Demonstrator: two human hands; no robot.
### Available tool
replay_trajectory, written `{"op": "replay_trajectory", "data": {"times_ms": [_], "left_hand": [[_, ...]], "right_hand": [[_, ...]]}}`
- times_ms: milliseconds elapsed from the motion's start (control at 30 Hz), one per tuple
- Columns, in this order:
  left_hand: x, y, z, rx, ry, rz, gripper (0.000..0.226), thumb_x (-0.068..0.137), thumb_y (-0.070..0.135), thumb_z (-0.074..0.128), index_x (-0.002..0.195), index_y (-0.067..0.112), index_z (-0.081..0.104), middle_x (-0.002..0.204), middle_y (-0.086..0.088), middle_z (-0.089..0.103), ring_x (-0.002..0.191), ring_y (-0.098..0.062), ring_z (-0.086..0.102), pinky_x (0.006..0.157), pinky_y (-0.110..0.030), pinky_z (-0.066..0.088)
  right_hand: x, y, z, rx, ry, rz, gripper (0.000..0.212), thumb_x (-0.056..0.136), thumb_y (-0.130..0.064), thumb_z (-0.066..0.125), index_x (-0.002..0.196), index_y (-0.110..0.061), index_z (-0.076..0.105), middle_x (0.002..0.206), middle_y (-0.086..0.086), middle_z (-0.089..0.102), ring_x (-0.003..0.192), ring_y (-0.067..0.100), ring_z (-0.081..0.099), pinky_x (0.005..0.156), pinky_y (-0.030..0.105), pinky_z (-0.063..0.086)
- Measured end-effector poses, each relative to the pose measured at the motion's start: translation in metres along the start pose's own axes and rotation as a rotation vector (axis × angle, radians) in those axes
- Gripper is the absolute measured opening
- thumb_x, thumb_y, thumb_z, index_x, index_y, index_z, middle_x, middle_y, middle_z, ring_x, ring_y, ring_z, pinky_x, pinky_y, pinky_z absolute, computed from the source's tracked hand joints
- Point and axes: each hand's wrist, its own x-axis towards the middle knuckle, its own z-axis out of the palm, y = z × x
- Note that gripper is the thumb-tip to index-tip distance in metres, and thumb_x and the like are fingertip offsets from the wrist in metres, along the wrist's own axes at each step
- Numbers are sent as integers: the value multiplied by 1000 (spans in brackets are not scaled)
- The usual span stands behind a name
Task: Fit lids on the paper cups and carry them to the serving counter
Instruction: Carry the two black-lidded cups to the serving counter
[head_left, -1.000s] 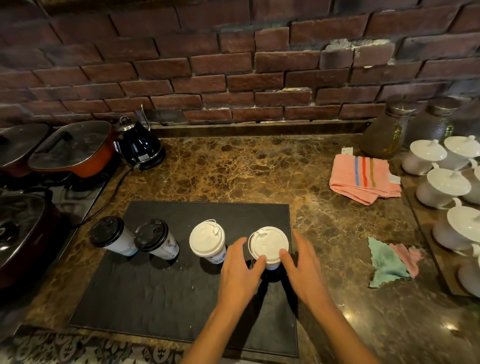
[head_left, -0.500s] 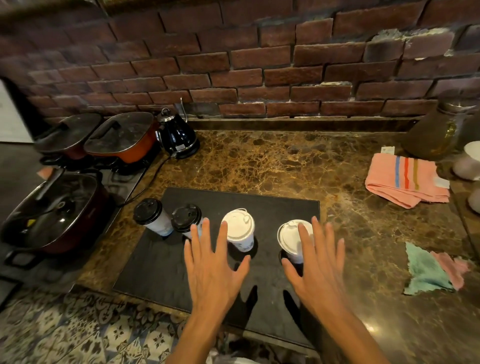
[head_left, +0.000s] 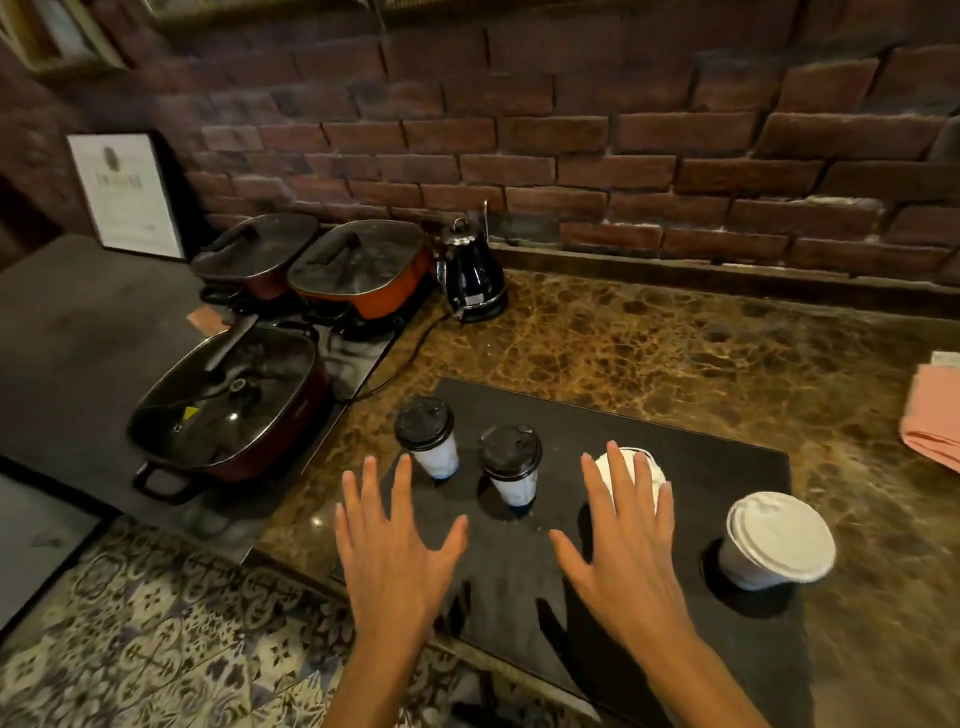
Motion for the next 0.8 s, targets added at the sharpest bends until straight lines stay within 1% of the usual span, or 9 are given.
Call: {"op": "replay_trajectory", "data": {"times_ms": [67,167,267,333,467,533,600,700,800], "left_hand": [[19,-25,7,-27,-6,26,96,72,55,82,151,14,45,159,-22,36,149,-43,25,114,-61,31],[48,-62,19,-97,-79,20,98,74,57,78,154,16,38,162,-20,32,151,-40,22,117,-58,29],[73,-90,32,-172,-164,10,102,77,62,73,158,19,29,165,-16,25,154,-36,16,121,-54,24],[86,-105,40,-217,-202,28,103,78,61,73,159,18,27,165,-16,26,154,-35,16,120,-54,24],[103,-122,60,-295,-283,57,105,78,61,73,159,15,24,165,-14,27,153,-34,18,120,-52,24],[108,-125,73,-364,-341,35,107,78,59,74,159,15,22,166,-13,26,154,-32,17,121,-51,23],[110,-124,84,-437,-414,-14,109,78,58,75,160,17,17,167,-10,23,154,-29,15,122,-51,23],[114,-122,99,-577,-514,-91,112,76,55,79,160,21,13,167,-8,22,153,-28,19,121,-51,26],[122,-117,109,-801,-607,-172,117,72,45,87,160,27,11,166,-4,23,151,-25,25,119,-42,28]], "right_hand": [[9,-24,16,-1,14,9,84,87,-47,68,155,-15,31,166,12,18,152,38,11,118,61,16],[15,-62,43,46,19,80,85,89,-45,68,157,-17,26,167,7,16,154,30,3,119,53,10],[14,-90,71,83,19,186,87,87,-42,73,156,-14,29,165,7,22,152,25,4,119,49,9],[10,-100,86,97,-10,286,87,88,-42,72,156,-14,27,166,7,21,153,28,6,120,47,8],[2,-106,109,132,-9,477,86,88,-36,73,156,-9,27,165,10,23,153,31,13,121,50,21],[1,-106,118,178,-19,553,88,89,-35,73,156,-8,24,165,11,22,154,29,14,122,50,24],[2,-103,126,256,-21,634,91,88,-34,73,157,-9,19,166,9,21,153,27,15,122,48,24],[14,-98,135,463,47,745,96,86,-30,77,158,-13,15,165,9,21,151,26,22,121,47,27],[34,-95,140,677,118,838,104,82,-29,82,159,-18,12,166,7,20,150,25,24,118,41,26]]}}
